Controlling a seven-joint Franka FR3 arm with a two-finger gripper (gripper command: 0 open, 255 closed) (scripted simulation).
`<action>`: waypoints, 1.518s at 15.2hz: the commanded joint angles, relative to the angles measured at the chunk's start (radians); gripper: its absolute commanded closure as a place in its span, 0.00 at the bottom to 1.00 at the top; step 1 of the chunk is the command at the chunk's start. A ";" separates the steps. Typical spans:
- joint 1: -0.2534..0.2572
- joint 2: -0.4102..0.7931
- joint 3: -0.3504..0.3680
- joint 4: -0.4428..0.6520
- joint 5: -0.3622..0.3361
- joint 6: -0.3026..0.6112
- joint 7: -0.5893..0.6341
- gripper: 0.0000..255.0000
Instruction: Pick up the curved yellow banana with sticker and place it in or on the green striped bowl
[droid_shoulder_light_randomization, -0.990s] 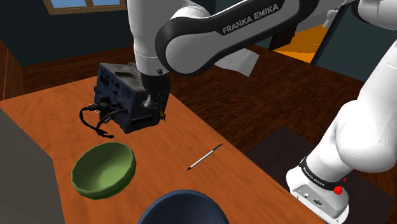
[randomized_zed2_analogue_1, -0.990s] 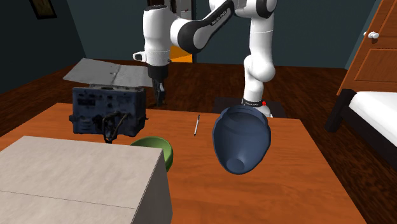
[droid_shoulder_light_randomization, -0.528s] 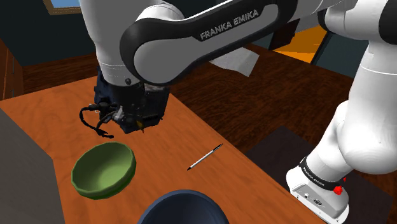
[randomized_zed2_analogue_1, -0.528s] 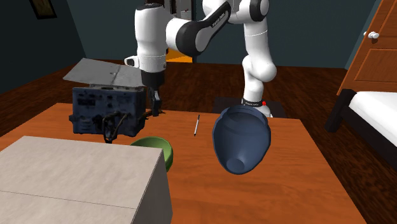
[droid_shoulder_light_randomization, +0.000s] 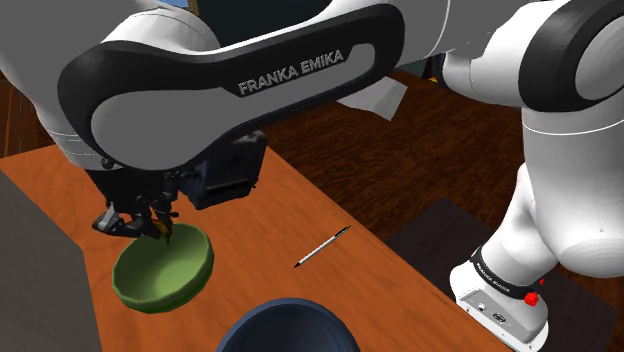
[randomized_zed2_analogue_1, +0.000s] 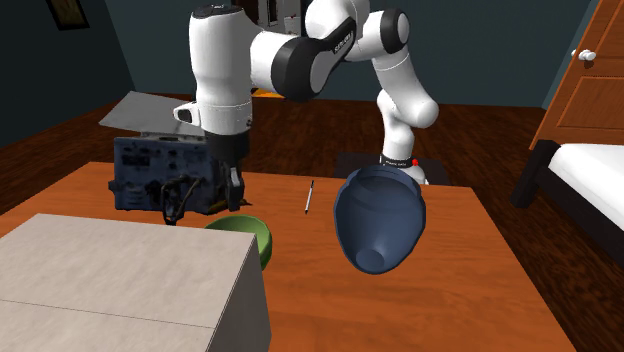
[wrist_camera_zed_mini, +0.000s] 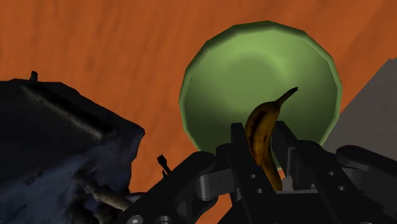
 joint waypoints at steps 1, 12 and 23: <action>0.028 0.042 -0.006 0.054 -0.016 -0.015 0.013 1.00; 0.016 0.065 -0.018 -0.060 -0.035 0.116 0.037 1.00; 0.015 0.072 -0.020 -0.076 -0.040 0.138 0.042 0.00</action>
